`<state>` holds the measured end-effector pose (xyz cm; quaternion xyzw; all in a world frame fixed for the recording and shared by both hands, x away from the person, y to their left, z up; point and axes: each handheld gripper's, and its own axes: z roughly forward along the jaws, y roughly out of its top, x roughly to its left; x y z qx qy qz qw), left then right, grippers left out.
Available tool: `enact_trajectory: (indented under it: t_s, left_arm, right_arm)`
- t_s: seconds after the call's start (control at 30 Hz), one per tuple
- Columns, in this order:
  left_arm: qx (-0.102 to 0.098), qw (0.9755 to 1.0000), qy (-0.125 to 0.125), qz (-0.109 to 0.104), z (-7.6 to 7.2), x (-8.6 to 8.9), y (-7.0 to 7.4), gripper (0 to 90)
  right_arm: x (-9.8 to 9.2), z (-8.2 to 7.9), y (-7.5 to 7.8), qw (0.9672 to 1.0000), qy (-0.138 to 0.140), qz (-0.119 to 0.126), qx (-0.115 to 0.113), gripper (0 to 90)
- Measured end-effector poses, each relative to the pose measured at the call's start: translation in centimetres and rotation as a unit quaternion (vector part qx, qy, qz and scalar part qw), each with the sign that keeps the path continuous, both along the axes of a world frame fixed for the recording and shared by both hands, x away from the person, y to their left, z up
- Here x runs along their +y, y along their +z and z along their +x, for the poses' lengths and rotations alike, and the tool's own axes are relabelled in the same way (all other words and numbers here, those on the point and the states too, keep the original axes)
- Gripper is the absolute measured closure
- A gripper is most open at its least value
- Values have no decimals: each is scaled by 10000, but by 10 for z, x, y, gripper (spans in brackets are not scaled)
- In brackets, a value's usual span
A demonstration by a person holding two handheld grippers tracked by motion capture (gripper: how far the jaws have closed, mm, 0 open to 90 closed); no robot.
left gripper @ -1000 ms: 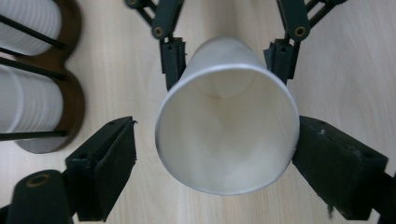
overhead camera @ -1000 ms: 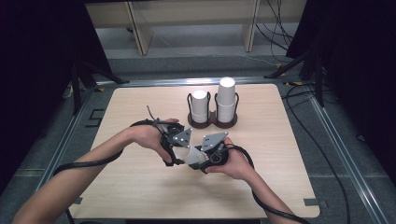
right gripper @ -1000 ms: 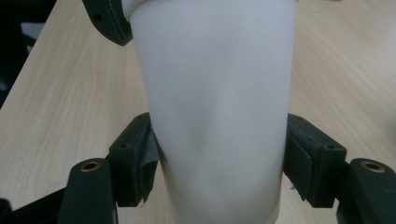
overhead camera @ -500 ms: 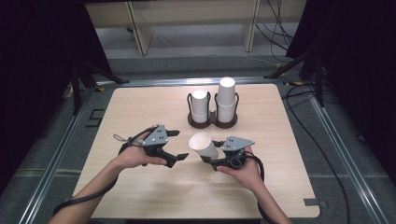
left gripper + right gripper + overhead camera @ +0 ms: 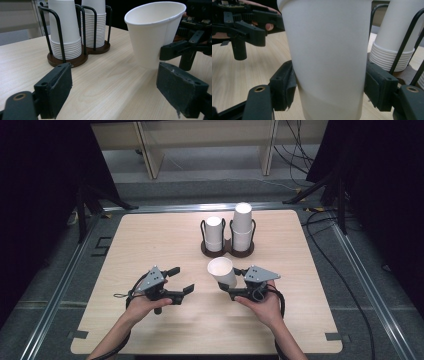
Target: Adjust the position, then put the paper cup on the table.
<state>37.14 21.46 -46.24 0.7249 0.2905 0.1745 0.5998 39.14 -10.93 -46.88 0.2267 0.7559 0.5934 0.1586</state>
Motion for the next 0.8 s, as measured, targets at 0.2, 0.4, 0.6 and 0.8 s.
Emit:
enact_trajectory:
  t_s: [0.2,0.4,0.6,0.8]
  left_arm:
    - [24,9998,-39,-179,-4,-4,2,128]
    - [47,9986,-181,-503,-3,-15,10,124]
    - [191,9983,-296,-473,3,-33,19,112]
    - [257,9970,-513,-516,9,-50,24,101]
  right_arm:
    - [0,3,2,9999,-84,42,-137,322]
    - [5,5,-2,9999,2,169,-25,321]
    - [10,4,-5,9999,-42,136,-80,321]
    - [11,-1,-3,9997,-154,113,-119,320]
